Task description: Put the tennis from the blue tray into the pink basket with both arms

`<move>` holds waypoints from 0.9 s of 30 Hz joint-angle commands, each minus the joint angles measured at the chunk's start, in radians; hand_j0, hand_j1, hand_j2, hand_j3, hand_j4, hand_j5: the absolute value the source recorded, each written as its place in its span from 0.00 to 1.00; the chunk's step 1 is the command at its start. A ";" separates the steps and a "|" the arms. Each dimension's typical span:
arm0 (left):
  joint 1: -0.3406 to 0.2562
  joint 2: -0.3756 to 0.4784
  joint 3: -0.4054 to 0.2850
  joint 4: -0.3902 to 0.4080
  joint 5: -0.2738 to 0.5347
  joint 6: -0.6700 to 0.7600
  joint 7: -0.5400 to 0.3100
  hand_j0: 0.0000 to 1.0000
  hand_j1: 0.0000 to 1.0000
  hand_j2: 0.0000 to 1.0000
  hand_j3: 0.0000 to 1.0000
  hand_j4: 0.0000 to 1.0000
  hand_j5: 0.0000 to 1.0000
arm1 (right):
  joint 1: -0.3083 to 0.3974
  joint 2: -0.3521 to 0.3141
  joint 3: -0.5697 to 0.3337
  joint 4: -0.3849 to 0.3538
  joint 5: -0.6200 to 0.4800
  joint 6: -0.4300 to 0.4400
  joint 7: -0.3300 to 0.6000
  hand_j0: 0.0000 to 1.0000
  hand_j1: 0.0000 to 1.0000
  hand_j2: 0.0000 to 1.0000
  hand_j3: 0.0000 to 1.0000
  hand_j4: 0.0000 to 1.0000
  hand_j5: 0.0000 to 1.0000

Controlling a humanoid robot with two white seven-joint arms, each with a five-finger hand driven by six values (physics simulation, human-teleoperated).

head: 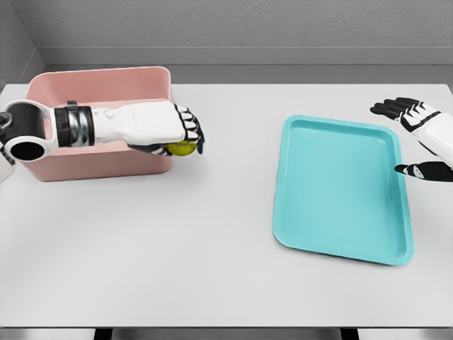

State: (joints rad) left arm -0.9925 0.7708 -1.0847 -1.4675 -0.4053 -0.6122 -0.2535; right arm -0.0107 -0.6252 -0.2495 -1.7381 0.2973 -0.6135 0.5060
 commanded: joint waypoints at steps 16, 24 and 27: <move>-0.005 0.039 0.103 0.226 0.040 0.001 0.002 0.62 0.62 0.62 0.62 0.62 0.62 | 0.002 -0.002 -0.002 -0.001 -0.007 0.003 0.000 1.00 1.00 1.00 1.00 1.00 1.00; -0.012 0.028 0.108 0.342 0.042 0.001 0.011 1.00 1.00 1.00 1.00 1.00 1.00 | 0.002 -0.002 -0.002 0.000 -0.007 0.003 0.000 1.00 1.00 1.00 1.00 1.00 1.00; -0.014 0.030 0.111 0.348 0.040 0.001 0.011 1.00 1.00 1.00 1.00 1.00 1.00 | 0.002 -0.002 -0.002 0.000 -0.007 0.003 -0.001 1.00 1.00 1.00 1.00 1.00 1.00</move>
State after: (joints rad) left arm -1.0048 0.8009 -0.9767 -1.1301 -0.3724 -0.6125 -0.2448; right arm -0.0092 -0.6266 -0.2514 -1.7378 0.2972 -0.6135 0.5061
